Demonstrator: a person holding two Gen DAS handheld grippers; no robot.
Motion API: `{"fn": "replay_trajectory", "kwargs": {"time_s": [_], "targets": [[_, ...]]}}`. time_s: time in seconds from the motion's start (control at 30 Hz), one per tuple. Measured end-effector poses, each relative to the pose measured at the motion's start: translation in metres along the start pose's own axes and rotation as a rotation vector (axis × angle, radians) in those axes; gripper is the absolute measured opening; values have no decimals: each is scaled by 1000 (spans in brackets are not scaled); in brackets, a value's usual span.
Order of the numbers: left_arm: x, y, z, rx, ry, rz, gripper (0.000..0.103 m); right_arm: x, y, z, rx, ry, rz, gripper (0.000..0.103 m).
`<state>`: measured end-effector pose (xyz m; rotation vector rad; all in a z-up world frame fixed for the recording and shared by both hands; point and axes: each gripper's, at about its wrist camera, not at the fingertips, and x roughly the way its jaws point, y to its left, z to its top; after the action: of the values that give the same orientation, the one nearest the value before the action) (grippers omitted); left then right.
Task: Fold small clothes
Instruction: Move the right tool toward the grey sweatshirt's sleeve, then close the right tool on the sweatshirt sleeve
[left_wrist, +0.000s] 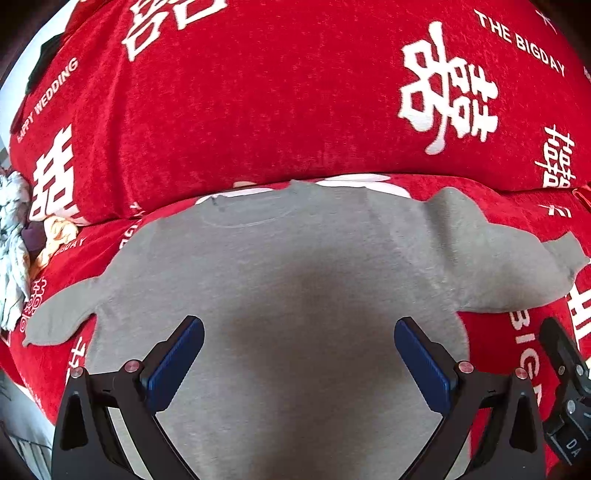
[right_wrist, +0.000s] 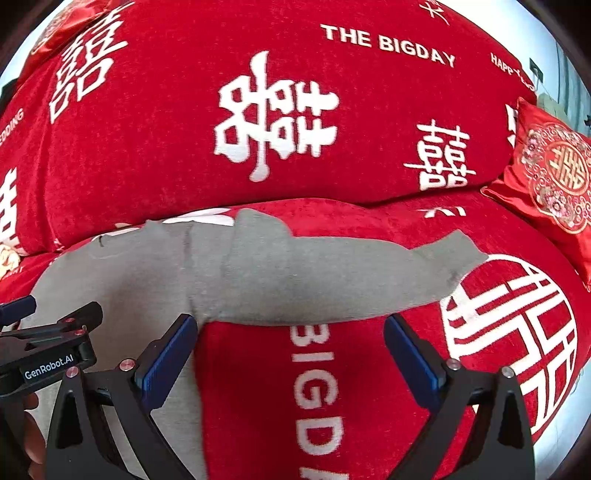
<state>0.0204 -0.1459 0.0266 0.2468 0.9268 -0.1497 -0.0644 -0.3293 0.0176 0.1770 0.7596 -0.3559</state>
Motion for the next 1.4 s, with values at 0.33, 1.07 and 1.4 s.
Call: {"fn": "replay_trajectory", "kwargs": {"time_s": [0.33, 1.07, 1.4], "targets": [[16, -35, 14, 28, 30, -21, 103, 15, -43, 5, 43, 25, -53, 101], [65, -81, 33, 71, 100, -16, 103, 124, -192, 22, 392, 238, -22, 101], [84, -83, 42, 51, 126, -14, 103, 150, -198, 46, 409, 210, 11, 100]]}}
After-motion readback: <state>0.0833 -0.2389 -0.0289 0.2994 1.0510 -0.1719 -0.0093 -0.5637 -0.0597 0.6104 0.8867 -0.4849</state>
